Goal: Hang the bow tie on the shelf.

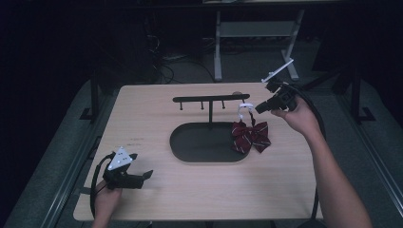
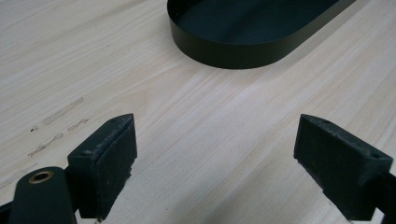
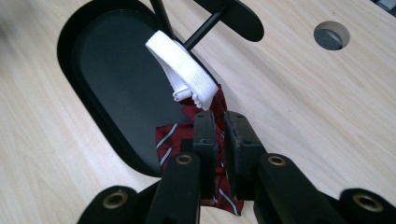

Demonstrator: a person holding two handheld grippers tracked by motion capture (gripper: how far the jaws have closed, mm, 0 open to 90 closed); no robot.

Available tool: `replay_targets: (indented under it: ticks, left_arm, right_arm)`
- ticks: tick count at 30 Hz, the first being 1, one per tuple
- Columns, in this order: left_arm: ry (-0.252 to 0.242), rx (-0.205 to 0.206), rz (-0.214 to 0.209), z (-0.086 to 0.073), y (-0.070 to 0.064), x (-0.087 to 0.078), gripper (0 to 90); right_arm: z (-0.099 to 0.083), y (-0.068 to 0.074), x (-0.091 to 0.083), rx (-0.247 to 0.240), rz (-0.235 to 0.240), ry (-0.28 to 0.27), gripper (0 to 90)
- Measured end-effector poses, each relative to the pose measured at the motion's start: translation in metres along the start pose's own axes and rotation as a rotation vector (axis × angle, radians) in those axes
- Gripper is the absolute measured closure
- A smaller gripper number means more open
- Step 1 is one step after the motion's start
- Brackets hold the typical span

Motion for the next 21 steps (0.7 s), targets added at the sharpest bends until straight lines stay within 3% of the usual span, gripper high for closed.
replay_targets:
  ticks: [2, 9, 21]
  left_arm:
    - [0.001, -0.002, 0.000, 0.000, 0.000, 0.001, 13.2]
    - [0.008, 0.001, -0.004, -0.001, 0.000, 0.001, 13.2]
    - [0.000, 0.000, -0.003, -0.001, 0.000, 0.001, 13.2]
  right_arm:
    - [-0.002, 0.000, -0.003, -0.007, 0.025, -0.008, 80.1]
    - [-0.007, 0.000, -0.005, -0.015, 0.038, -0.006, 77.0]
    - [-0.018, -0.005, 0.000, 0.012, 0.068, -0.004, 69.8]
Point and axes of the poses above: each handheld gripper's, and its own axes: x roughly forward along the jaws, z roughly out of its top, y roughly to its left, the point moved 3 cm from there along x, roughly forward along the jaws, and after that the axes turned 13 degrees about x, right-handed, at the moved point
